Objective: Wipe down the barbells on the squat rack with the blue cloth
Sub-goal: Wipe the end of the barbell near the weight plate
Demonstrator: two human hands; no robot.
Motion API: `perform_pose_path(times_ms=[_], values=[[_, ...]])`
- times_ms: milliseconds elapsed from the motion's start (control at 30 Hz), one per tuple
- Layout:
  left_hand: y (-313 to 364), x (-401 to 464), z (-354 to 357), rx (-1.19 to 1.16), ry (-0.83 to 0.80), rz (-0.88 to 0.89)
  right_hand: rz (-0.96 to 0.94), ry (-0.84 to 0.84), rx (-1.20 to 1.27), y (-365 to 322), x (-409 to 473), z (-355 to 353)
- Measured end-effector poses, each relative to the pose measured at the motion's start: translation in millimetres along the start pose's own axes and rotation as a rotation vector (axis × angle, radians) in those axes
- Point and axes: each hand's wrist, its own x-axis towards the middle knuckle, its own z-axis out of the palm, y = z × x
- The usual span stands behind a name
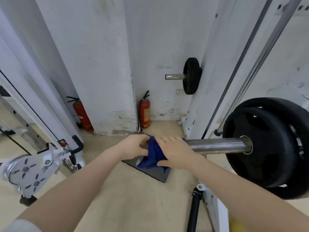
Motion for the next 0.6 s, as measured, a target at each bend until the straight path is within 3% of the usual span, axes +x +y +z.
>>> perform_pose_path(times_ms=[67,133,267,333,400,500,600], values=[[-3.3,6.8,-1.0,0.04,-0.059,0.032,0.054,0.025,-0.119,-7.8,12.2,2.0],[-6.4,11.4,-2.4,0.059,-0.093,0.062,0.087,-0.05,-0.051,-6.7,24.0,-7.7],[-10.9,13.8,-3.5,0.101,-0.077,0.155,0.175,-0.459,0.568,11.9,39.9,-23.8],[-13.4,13.8,-3.3,0.084,-0.082,0.171,0.202,-0.52,0.636,13.0,43.4,-26.1],[-15.2,14.8,-4.8,0.081,-0.099,0.171,0.213,-0.372,0.452,5.0,37.4,-19.8],[-14.4,17.8,-8.3,0.07,-0.133,0.173,0.275,0.19,-0.063,-17.7,13.7,18.6],[-15.0,19.6,-7.3,0.064,-0.111,0.204,0.297,0.637,-0.185,-33.4,0.4,52.8]])
